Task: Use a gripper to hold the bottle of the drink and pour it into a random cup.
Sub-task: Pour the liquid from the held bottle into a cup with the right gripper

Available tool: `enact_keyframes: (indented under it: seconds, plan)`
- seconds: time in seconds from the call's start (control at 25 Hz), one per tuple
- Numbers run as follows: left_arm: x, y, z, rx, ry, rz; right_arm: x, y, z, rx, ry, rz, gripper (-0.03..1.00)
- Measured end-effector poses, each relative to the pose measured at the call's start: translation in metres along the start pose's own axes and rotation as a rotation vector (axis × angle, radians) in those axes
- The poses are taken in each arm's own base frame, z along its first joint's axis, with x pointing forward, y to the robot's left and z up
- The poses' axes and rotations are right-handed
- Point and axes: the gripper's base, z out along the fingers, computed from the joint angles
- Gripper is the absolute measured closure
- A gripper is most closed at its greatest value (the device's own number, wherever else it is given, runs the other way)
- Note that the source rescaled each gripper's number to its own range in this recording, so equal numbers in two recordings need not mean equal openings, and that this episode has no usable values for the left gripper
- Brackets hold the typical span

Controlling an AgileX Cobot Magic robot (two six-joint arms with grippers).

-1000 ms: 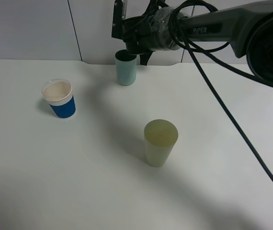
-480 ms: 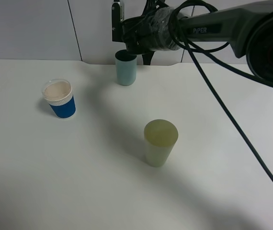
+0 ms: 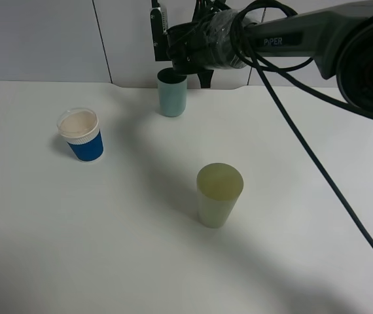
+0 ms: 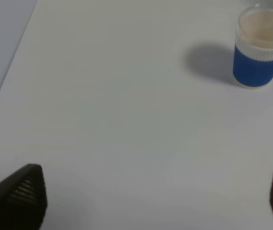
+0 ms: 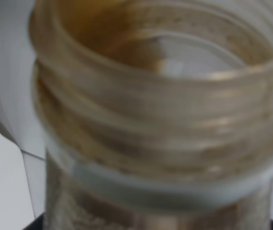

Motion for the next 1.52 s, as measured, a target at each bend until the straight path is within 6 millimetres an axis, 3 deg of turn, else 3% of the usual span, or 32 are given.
enact_keyframes:
  seconds: [1.52]
  plan:
    - [0.0, 0.0, 0.0, 0.0, 0.0, 0.0, 0.0061, -0.0017, -0.0002, 0.018, 0.067, -0.048, 0.96]
